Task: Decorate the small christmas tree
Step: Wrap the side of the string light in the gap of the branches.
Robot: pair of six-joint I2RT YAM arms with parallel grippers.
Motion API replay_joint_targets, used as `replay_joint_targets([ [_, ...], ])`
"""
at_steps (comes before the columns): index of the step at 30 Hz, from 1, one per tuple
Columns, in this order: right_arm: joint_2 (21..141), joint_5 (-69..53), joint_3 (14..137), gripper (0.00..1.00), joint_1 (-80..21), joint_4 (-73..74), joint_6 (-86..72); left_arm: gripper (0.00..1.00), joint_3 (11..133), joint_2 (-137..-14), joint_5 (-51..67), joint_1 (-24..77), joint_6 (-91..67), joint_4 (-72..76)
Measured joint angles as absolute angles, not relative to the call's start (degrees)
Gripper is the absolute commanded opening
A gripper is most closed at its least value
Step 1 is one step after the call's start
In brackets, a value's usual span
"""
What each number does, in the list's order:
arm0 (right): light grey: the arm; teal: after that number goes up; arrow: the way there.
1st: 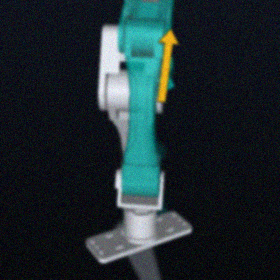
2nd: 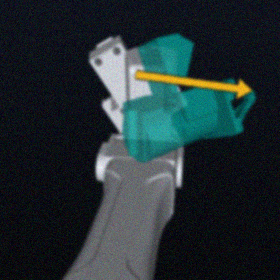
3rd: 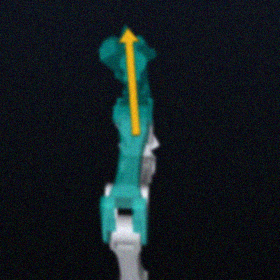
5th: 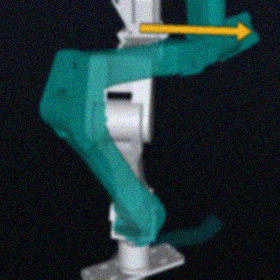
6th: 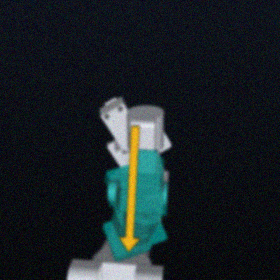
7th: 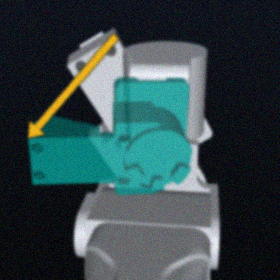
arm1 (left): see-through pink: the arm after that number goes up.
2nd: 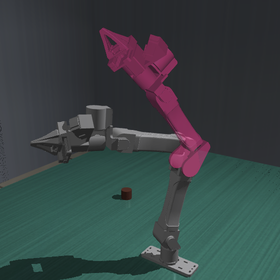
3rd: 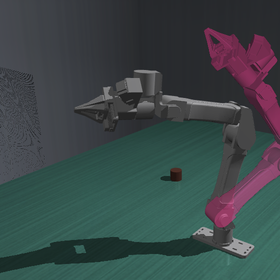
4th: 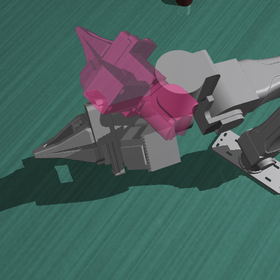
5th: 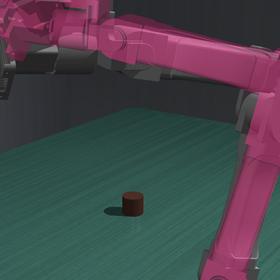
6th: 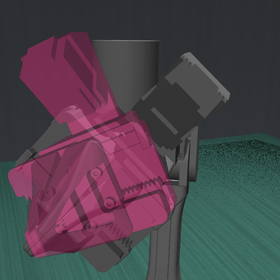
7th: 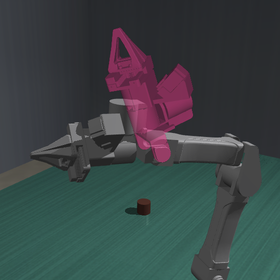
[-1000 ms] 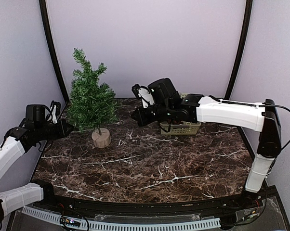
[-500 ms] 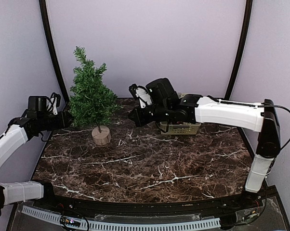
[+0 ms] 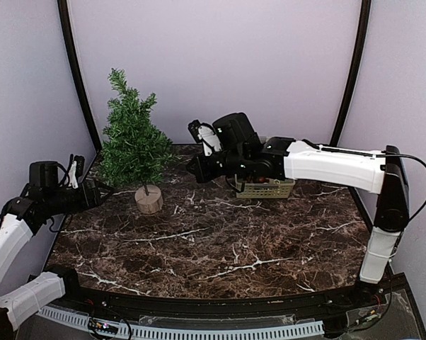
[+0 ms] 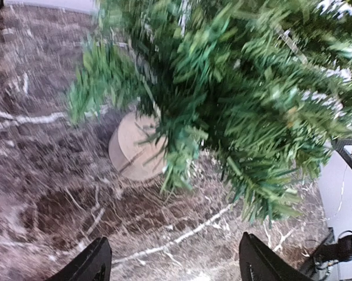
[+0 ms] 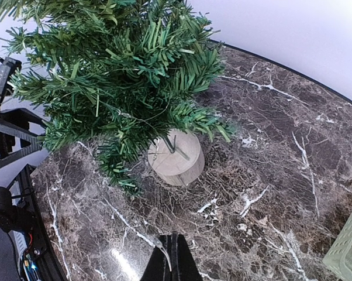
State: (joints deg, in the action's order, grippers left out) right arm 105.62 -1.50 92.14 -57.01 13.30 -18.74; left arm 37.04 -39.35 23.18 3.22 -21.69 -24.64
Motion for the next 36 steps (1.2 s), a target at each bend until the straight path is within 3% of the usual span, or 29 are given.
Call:
replay_joint_targets([
  [3,105.6,-1.5,92.1,0.0,-57.0,13.3,-18.8,0.79,35.5,-40.3,25.9,3.2,-23.0,-24.4],
  [6,105.6,-1.5,92.1,0.0,-57.0,13.3,-18.8,0.7,35.4,-41.5,27.2,3.2,-23.8,-22.8],
  [10,105.6,-1.3,92.1,0.0,-57.0,13.3,-18.8,0.48,35.4,-44.8,27.8,3.2,-24.6,-19.7],
  [12,105.6,-1.2,92.1,0.0,-57.0,13.3,-18.8,0.29,35.4,-46.6,27.5,3.2,-24.8,-18.4],
  [14,105.6,-1.2,92.1,0.0,-57.0,13.4,-18.8,0.2,35.4,-47.7,27.0,3.2,-25.1,-17.3],
  [21,105.6,-1.2,92.1,0.0,-57.0,13.7,-18.7,0.16,35.4,-49.1,26.0,3.2,-25.3,-13.2],
  [27,105.6,-1.2,92.1,0.0,-57.0,13.8,-18.5,0.0,35.4,-50.5,26.1,3.2,-25.3,-10.8],
  [36,105.6,-1.3,92.1,0.0,-57.6,14.9,-17.2,0.0,36.4,-51.8,23.2,3.1,-23.9,-10.6],
])
